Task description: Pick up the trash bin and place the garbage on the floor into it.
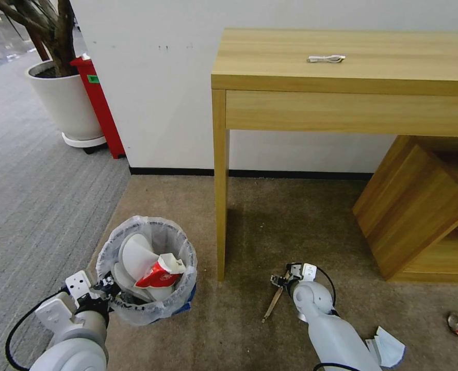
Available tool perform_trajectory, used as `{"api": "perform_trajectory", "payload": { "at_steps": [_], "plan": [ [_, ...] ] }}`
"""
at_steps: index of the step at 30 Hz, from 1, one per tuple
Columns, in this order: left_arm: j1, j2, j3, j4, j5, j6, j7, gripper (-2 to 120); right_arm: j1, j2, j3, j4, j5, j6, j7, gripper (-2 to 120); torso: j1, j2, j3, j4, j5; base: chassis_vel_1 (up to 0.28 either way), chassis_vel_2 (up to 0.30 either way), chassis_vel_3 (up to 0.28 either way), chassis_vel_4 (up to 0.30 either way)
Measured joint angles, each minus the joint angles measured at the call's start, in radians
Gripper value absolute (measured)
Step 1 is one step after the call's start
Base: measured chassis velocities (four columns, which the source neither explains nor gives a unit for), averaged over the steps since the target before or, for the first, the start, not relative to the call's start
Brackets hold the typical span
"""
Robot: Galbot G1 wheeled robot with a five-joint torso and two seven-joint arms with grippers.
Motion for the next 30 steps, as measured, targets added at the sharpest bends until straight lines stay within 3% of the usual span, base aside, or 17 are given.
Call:
{"api": "perform_trajectory", "payload": {
  "at_steps": [2,9,13,16,21,30],
  "plan": [
    [0.000,0.001,0.000,0.000,0.000,0.000,0.000,1,0.002,0.001,0.000,-0.006,-0.002,0.001,-0.002,75,0.000,0.000,0.000,0.0000,0.0000,0.000,0.000,0.000,0.000],
    [-0.001,0.001,-0.001,-0.002,-0.002,0.000,-0.001,1,0.027,0.016,0.006,-0.080,-0.037,0.019,-0.027,43,0.000,0.000,0.000,-0.0002,-0.0006,0.000,0.000,0.000,0.000],
    [-0.002,0.000,0.000,-0.002,-0.002,0.000,-0.001,1,0.031,0.021,0.009,-0.094,-0.043,0.029,-0.031,34,0.000,0.001,0.000,-0.0007,-0.0013,0.000,0.000,0.000,0.000],
    [-0.005,-0.001,-0.001,0.001,-0.002,-0.001,-0.002,1,0.031,0.021,0.009,-0.103,-0.057,0.037,-0.041,18,0.000,0.000,0.000,-0.0007,-0.0009,0.000,0.000,0.000,0.000],
    [-0.010,-0.003,0.000,0.008,-0.002,-0.001,-0.002,1,0.034,0.019,0.009,-0.114,-0.065,0.040,-0.046,0,0.000,0.000,0.000,-0.0005,-0.0006,0.000,0.000,0.000,0.000],
    [-0.015,-0.005,0.003,0.016,0.000,-0.001,-0.002,1,-0.001,-0.001,-0.008,-0.033,-0.051,0.048,-0.056,0,0.000,0.000,0.000,0.0008,0.0015,0.000,0.000,0.000,0.000]
  ]
}}
